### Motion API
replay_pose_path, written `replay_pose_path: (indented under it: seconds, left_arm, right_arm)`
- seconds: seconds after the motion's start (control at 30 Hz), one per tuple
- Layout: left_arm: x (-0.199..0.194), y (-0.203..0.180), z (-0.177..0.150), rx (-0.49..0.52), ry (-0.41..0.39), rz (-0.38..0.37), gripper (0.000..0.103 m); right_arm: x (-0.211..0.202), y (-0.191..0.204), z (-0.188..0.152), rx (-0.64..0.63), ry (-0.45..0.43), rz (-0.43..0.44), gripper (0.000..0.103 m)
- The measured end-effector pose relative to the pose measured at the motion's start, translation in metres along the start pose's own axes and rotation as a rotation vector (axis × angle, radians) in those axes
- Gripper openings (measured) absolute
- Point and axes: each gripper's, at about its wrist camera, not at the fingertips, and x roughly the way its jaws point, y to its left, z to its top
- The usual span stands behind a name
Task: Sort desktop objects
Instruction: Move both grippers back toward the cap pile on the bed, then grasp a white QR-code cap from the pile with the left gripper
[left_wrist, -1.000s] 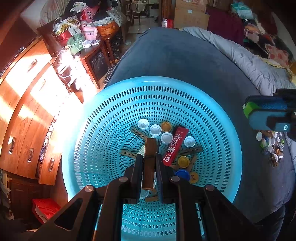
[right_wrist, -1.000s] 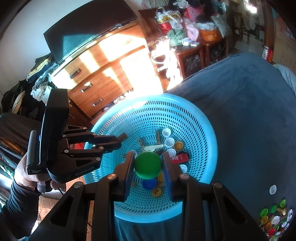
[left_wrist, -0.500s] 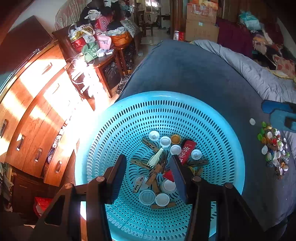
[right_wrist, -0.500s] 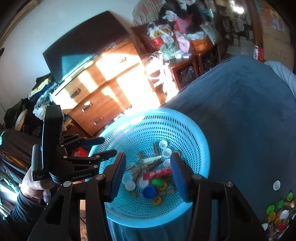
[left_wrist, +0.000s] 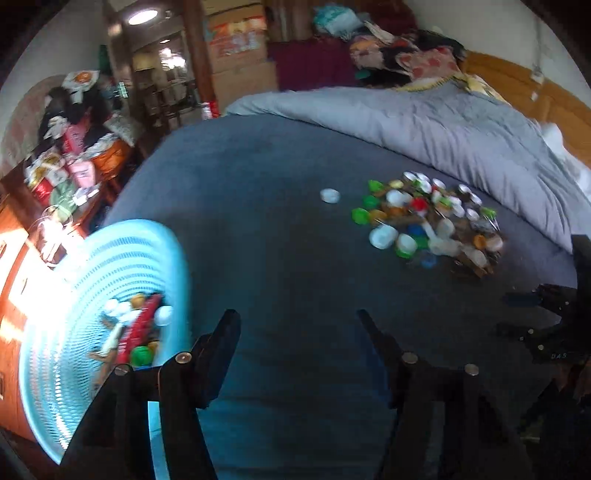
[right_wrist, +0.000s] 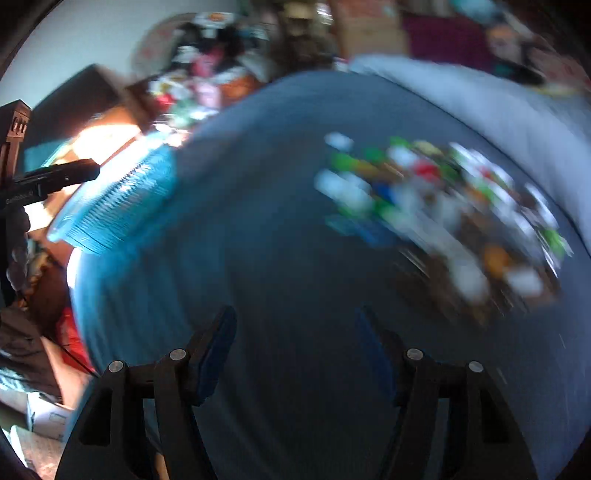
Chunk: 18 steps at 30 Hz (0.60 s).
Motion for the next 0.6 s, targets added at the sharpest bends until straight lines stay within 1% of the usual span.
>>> replay_pose_path:
  seconds: [0.07, 0.13, 0.23, 0.27, 0.33, 0.43, 0.5, 0.53, 0.6]
  left_arm:
    - [0.038, -0.042, 0.000, 0.052, 0.024, -0.042, 0.064]
    - [0.071, -0.072, 0.009, 0.058, 0.023, -0.088, 0.064]
    - [0.112, -0.089, 0.032, -0.015, 0.010, -0.110, 0.064]
    - [0.119, -0.088, 0.039, -0.027, 0.001, -0.116, 0.064]
    - [0.140, -0.098, 0.054, -0.026, -0.007, -0.129, 0.064]
    - [0.167, -0.112, 0.072, -0.020, -0.010, -0.075, 0.064]
    - [0.184, -0.112, 0.081, -0.037, -0.009, -0.043, 0.064]
    - [0.193, -0.111, 0.083, -0.036, -0.003, -0.021, 0.064]
    - [0.208, -0.111, 0.084, -0.030, 0.034, -0.007, 0.064]
  right_arm:
    - [-0.018, -0.040, -0.028, 0.062, -0.011, -0.049, 0.066]
    - [-0.035, -0.068, -0.042, 0.097, -0.041, -0.087, 0.066]
    - [-0.052, -0.102, -0.055, 0.122, -0.094, -0.130, 0.066]
    - [-0.054, -0.113, -0.058, 0.145, -0.109, -0.133, 0.066]
    - [-0.052, -0.133, -0.064, 0.192, -0.119, -0.135, 0.066]
    - [-0.038, -0.158, -0.074, 0.255, -0.106, -0.120, 0.066]
    - [-0.033, -0.168, -0.079, 0.247, -0.129, -0.099, 0.066]
    - [-0.031, -0.167, -0.079, 0.230, -0.136, -0.099, 0.067]
    - [-0.027, -0.166, -0.079, 0.207, -0.145, -0.082, 0.076]
